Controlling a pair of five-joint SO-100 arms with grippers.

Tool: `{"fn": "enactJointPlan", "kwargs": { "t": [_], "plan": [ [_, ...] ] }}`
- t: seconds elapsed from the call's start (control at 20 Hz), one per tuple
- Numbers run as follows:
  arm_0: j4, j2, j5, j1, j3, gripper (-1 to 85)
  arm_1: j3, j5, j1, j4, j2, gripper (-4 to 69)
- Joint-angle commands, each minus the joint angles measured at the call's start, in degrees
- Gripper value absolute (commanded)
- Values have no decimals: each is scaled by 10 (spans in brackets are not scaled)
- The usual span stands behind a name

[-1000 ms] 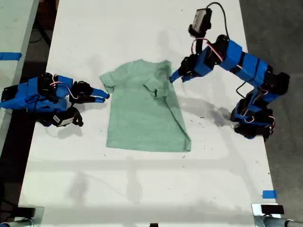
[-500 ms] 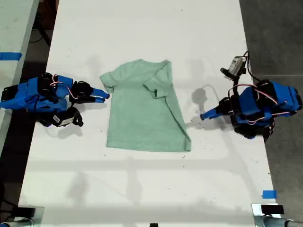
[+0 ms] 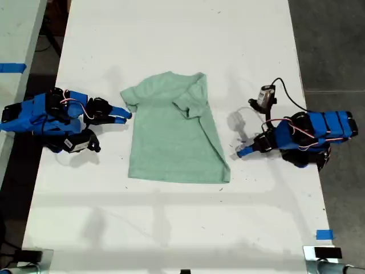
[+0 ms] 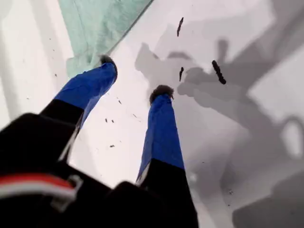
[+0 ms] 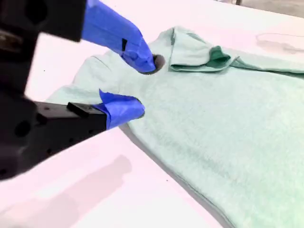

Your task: Fold t shirt

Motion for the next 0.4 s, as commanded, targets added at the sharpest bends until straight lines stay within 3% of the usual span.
{"fn": "enactJointPlan", "kwargs": {
  "t": [0.0, 0.35],
  "plan": [
    [-2, 3, 0, 2, 11, 114, 24, -46, -10, -15, 5, 166],
    [-3, 3, -3, 17, 11, 114, 24, -46, -6, -16, 5, 146]
  ]
}}
